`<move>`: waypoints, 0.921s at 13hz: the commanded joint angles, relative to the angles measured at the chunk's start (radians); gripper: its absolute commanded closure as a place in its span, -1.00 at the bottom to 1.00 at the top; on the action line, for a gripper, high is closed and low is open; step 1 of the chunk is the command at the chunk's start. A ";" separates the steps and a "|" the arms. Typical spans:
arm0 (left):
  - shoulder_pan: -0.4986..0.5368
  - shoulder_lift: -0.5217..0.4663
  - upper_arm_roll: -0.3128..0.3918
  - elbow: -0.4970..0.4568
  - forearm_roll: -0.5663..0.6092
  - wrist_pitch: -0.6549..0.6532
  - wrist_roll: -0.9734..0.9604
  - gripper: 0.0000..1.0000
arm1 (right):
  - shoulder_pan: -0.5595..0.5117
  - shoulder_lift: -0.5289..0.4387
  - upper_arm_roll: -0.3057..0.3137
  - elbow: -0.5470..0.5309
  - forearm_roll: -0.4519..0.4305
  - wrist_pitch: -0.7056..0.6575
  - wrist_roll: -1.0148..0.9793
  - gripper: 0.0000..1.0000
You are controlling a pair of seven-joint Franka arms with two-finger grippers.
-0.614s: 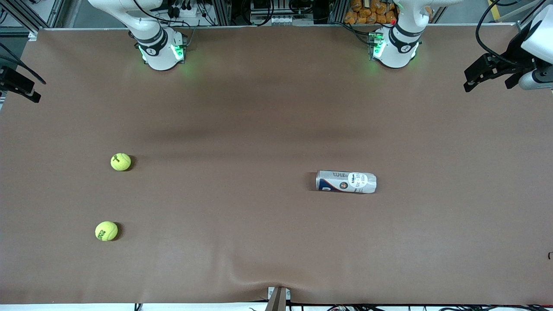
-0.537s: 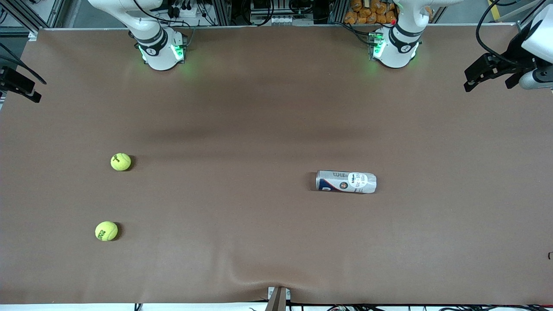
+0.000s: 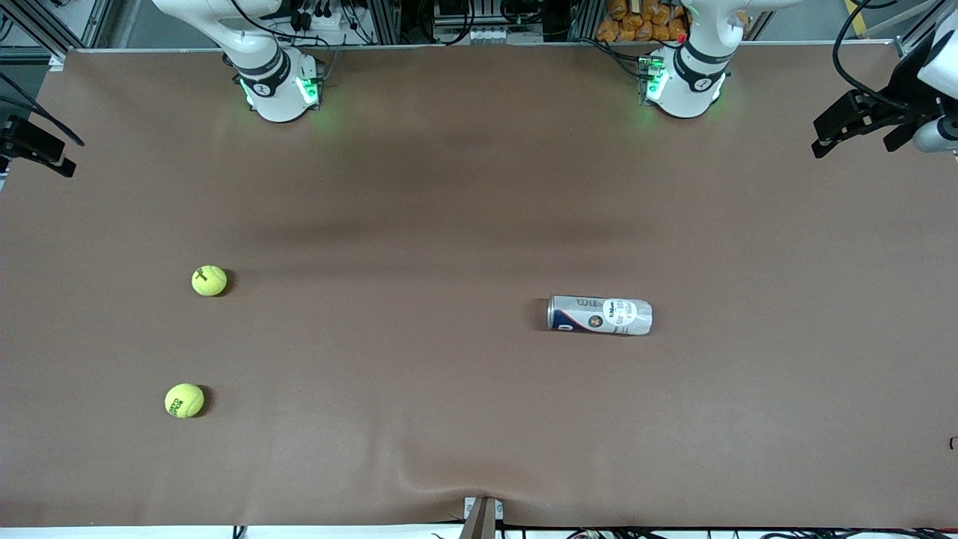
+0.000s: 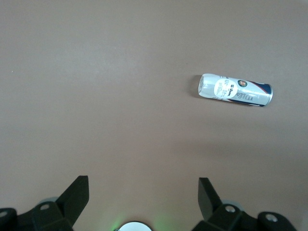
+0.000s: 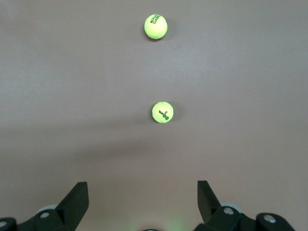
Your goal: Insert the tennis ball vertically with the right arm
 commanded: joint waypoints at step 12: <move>0.003 0.008 -0.002 0.015 0.015 -0.036 0.016 -1.00 | 0.006 -0.018 -0.001 0.009 0.002 -0.102 -0.014 -1.00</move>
